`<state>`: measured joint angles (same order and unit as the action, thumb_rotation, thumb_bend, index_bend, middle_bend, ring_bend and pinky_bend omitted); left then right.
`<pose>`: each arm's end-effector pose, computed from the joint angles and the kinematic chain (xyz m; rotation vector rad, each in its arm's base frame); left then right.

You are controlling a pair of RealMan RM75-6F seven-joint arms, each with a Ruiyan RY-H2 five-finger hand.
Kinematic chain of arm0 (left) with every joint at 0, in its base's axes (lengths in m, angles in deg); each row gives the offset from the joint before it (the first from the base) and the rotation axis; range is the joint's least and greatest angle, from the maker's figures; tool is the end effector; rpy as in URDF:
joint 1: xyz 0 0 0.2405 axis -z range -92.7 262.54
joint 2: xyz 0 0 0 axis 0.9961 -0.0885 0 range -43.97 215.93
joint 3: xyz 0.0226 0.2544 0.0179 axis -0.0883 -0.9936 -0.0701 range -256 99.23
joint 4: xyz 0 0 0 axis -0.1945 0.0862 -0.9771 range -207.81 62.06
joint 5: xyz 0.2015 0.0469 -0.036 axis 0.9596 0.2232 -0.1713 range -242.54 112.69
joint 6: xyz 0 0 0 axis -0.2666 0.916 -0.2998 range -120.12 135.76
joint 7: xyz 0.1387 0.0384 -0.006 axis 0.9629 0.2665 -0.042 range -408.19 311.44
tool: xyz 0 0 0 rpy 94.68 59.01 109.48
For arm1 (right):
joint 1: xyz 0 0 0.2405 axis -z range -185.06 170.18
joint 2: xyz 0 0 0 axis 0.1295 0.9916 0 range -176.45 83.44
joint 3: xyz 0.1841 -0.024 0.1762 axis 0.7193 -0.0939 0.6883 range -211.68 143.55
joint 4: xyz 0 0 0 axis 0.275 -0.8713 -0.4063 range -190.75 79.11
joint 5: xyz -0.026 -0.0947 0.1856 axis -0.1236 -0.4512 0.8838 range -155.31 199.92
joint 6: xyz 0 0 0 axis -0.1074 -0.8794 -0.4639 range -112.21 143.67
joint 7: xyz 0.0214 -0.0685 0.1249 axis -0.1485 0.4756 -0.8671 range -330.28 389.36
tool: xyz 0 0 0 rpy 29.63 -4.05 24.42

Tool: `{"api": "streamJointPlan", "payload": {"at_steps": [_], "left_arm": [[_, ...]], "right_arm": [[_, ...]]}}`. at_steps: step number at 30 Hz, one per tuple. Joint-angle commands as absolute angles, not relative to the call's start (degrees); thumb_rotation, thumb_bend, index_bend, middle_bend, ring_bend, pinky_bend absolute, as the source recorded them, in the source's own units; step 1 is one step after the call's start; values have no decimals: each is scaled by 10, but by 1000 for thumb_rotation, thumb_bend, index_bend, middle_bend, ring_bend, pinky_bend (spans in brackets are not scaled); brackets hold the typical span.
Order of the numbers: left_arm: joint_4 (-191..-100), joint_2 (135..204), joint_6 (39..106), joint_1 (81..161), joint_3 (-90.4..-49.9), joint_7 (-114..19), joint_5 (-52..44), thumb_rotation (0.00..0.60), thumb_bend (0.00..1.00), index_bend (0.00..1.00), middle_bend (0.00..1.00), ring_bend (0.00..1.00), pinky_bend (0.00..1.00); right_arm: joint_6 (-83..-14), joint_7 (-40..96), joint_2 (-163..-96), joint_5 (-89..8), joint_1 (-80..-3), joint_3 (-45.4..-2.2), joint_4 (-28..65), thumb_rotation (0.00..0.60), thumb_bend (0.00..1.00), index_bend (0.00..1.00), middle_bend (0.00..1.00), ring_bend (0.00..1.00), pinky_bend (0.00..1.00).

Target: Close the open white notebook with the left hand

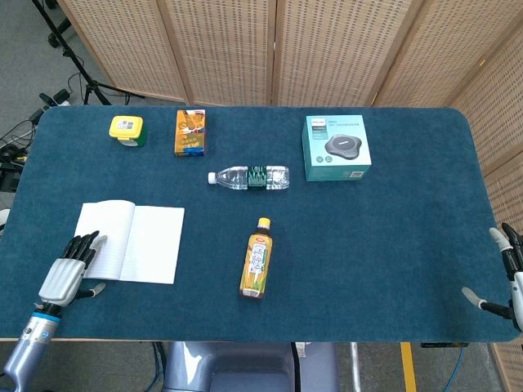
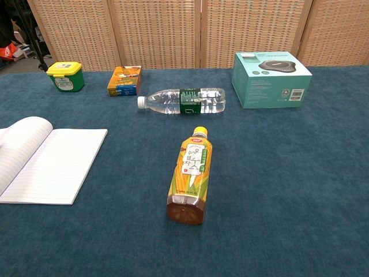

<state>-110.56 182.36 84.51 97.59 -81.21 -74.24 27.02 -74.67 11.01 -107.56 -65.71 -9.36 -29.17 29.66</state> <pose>-0.3857 0.2224 0.0328 -1.6109 -1.0060 -0.8935 -0.3315 -0.1723 0.2042 1.2688 -0.9258 1.0916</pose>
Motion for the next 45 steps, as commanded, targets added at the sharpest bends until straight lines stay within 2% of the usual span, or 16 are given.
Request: {"api": "streamJointPlan", "payload": {"at_steps": [1,27,33,45], "left_arm": [[-1101,1825,835,979,-810,-747,265,600,212,0,0,0,0],[-1094,1826,832,979,-804,-736,249,600,253,0,0,0,0],[-1095,1825,831,980,-804,-735,247,600,379,0,0,0,0],[-1087,1828,842,980,-804,-733,249,600,462,0,0,0,0]], "right_arm": [[-747,110,-1076,-658,-94,-292,297,600,0,0,0,0,0],[-746,104,-1074,-657,-94,-291,296,600,0,0,0,0,0],[-746,102,-1073,-659,-94,-292,296,600,0,0,0,0,0],[-745,101,-1073,-662,-94,-293,297,600,0,0,0,0,0]]}}
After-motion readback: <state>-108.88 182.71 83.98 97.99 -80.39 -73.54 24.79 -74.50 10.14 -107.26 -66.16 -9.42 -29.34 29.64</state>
